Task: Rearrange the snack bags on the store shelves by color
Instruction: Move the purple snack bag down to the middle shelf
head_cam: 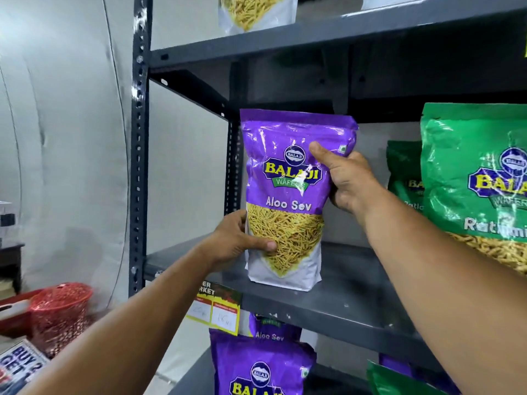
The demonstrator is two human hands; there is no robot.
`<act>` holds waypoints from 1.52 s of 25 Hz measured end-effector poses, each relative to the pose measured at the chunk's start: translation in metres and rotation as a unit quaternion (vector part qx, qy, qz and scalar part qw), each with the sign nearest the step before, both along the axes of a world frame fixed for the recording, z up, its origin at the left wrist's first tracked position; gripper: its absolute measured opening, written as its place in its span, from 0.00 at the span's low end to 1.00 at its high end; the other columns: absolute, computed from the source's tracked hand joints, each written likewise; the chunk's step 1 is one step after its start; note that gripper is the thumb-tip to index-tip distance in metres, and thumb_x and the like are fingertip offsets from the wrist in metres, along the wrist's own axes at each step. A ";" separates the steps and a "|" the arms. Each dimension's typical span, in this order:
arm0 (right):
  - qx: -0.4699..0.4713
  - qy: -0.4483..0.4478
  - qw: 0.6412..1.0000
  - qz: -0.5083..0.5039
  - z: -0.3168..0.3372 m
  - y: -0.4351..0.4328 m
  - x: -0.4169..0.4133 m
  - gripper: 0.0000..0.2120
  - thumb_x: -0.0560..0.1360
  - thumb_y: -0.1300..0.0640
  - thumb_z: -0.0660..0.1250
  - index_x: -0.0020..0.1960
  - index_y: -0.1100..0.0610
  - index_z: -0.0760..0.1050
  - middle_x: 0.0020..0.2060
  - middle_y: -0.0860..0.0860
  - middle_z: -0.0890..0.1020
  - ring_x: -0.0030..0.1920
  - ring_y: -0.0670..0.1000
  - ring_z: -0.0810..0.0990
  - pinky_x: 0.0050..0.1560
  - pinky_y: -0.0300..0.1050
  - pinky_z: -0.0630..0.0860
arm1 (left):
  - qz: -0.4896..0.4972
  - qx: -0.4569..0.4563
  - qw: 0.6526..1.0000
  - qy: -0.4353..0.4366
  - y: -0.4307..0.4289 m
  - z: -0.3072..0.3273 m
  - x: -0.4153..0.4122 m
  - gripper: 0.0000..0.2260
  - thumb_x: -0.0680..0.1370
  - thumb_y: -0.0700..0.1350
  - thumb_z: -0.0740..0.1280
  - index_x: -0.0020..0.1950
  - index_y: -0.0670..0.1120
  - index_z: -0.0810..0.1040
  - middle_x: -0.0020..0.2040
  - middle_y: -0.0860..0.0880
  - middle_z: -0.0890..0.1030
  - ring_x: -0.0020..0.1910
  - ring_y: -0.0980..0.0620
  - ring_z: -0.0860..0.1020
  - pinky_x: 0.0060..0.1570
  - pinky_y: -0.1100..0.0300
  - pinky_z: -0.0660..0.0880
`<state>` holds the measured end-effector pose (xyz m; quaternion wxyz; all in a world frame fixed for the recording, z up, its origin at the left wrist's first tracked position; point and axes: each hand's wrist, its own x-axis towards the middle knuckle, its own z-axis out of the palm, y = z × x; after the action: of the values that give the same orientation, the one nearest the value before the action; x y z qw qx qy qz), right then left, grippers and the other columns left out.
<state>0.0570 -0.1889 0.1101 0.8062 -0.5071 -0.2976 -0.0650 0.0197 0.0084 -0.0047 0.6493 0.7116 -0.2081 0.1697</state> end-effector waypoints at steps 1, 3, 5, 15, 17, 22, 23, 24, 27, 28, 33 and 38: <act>0.005 -0.003 1.000 0.001 0.002 -0.002 -0.005 0.10 0.67 0.61 0.75 0.47 0.59 0.80 0.38 0.55 0.87 0.38 0.56 0.86 0.44 0.59 0.83 | 0.014 0.005 1.000 -0.012 -0.002 0.001 -0.006 0.25 0.57 0.36 0.81 0.53 0.41 0.79 0.50 0.45 0.87 0.51 0.46 0.85 0.52 0.53 0.82; -0.002 -0.007 1.000 -0.002 0.007 -0.008 -0.019 0.11 0.67 0.62 0.75 0.48 0.60 0.81 0.37 0.55 0.87 0.39 0.57 0.86 0.44 0.60 0.83 | 0.034 0.008 0.999 -0.032 -0.010 0.003 -0.023 0.23 0.58 0.32 0.77 0.50 0.42 0.79 0.46 0.48 0.88 0.48 0.50 0.85 0.47 0.58 0.82; -0.008 -0.029 1.000 0.008 0.012 -0.017 -0.036 0.10 0.67 0.63 0.75 0.48 0.60 0.81 0.38 0.56 0.87 0.40 0.57 0.86 0.44 0.59 0.83 | 0.037 0.001 0.998 -0.048 -0.020 0.003 -0.044 0.25 0.57 0.29 0.78 0.51 0.41 0.79 0.46 0.48 0.88 0.47 0.50 0.86 0.45 0.59 0.82; -0.040 -0.079 0.994 0.057 -0.010 -0.054 -0.145 0.06 0.68 0.67 0.72 0.44 0.60 0.80 0.39 0.57 0.85 0.41 0.58 0.85 0.48 0.59 0.82 | 0.109 -0.051 0.990 -0.076 -0.072 -0.045 -0.171 0.32 0.52 0.38 0.83 0.54 0.43 0.77 0.49 0.46 0.87 0.50 0.45 0.85 0.46 0.54 0.83; -0.049 -0.074 0.995 0.055 -0.019 -0.061 -0.158 0.06 0.68 0.66 0.73 0.44 0.60 0.80 0.38 0.56 0.86 0.41 0.58 0.85 0.47 0.59 0.83 | 0.107 -0.065 0.990 -0.069 -0.081 -0.057 -0.189 0.29 0.52 0.39 0.81 0.51 0.45 0.78 0.47 0.48 0.88 0.49 0.46 0.86 0.44 0.56 0.83; -0.132 -0.055 0.987 0.066 -0.060 -0.085 -0.175 0.07 0.69 0.65 0.72 0.45 0.58 0.80 0.35 0.52 0.87 0.38 0.53 0.85 0.42 0.50 0.83 | 0.105 -0.080 0.991 -0.034 -0.100 -0.109 -0.222 0.29 0.49 0.38 0.84 0.47 0.49 0.81 0.48 0.45 0.88 0.48 0.46 0.86 0.44 0.57 0.83; -0.160 -0.059 0.982 0.075 -0.070 -0.091 -0.176 0.07 0.69 0.66 0.72 0.45 0.57 0.80 0.34 0.51 0.86 0.37 0.51 0.85 0.40 0.47 0.82 | 0.119 -0.085 0.989 -0.020 -0.103 -0.127 -0.226 0.29 0.48 0.37 0.84 0.47 0.49 0.81 0.47 0.44 0.87 0.48 0.46 0.86 0.44 0.57 0.82; -0.202 -0.075 0.974 0.074 -0.080 -0.098 -0.178 0.08 0.69 0.67 0.72 0.45 0.57 0.80 0.34 0.50 0.86 0.36 0.48 0.84 0.39 0.44 0.81 | 0.135 -0.090 0.987 0.001 -0.105 -0.146 -0.229 0.30 0.48 0.37 0.84 0.48 0.47 0.80 0.47 0.44 0.87 0.48 0.45 0.86 0.44 0.55 0.83; -0.499 -0.258 0.824 -0.069 -0.102 -0.119 -0.178 0.07 0.67 0.62 0.75 0.42 0.54 0.80 0.35 0.50 0.84 0.33 0.45 0.80 0.39 0.43 0.77 | 0.191 -0.049 0.978 0.074 -0.109 -0.207 -0.236 0.34 0.49 0.42 0.85 0.52 0.45 0.77 0.49 0.43 0.86 0.49 0.44 0.85 0.50 0.43 0.82; -0.603 -0.322 0.720 -0.119 -0.111 -0.122 -0.178 0.07 0.67 0.58 0.75 0.44 0.54 0.81 0.38 0.51 0.85 0.37 0.48 0.81 0.42 0.45 0.77 | 0.222 -0.018 0.970 0.096 -0.112 -0.225 -0.236 0.34 0.48 0.44 0.86 0.51 0.46 0.77 0.48 0.45 0.86 0.49 0.46 0.85 0.50 0.47 0.82; -0.746 -0.404 0.499 -0.176 -0.167 -0.111 -0.163 0.07 0.69 0.58 0.67 0.47 0.51 0.77 0.44 0.53 0.83 0.48 0.61 0.81 0.41 0.49 0.77 | 0.278 -0.011 0.946 0.167 -0.142 -0.293 -0.212 0.35 0.51 0.36 0.85 0.54 0.47 0.75 0.48 0.56 0.82 0.49 0.58 0.81 0.36 0.75 0.74; -0.788 -0.428 0.386 -0.216 -0.194 -0.096 -0.121 0.13 0.69 0.66 0.62 0.51 0.54 0.78 0.49 0.56 0.82 0.52 0.62 0.81 0.44 0.52 0.79 | 0.309 -0.062 0.922 0.223 -0.176 -0.335 -0.166 0.38 0.54 0.40 0.85 0.58 0.51 0.71 0.50 0.54 0.83 0.48 0.58 0.79 0.37 0.70 0.74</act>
<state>-0.0637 -0.2848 -0.0838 -0.2301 -0.8678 -0.4012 -0.1817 -0.1461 -0.1674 -0.3394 0.6371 0.7183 0.1833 0.2112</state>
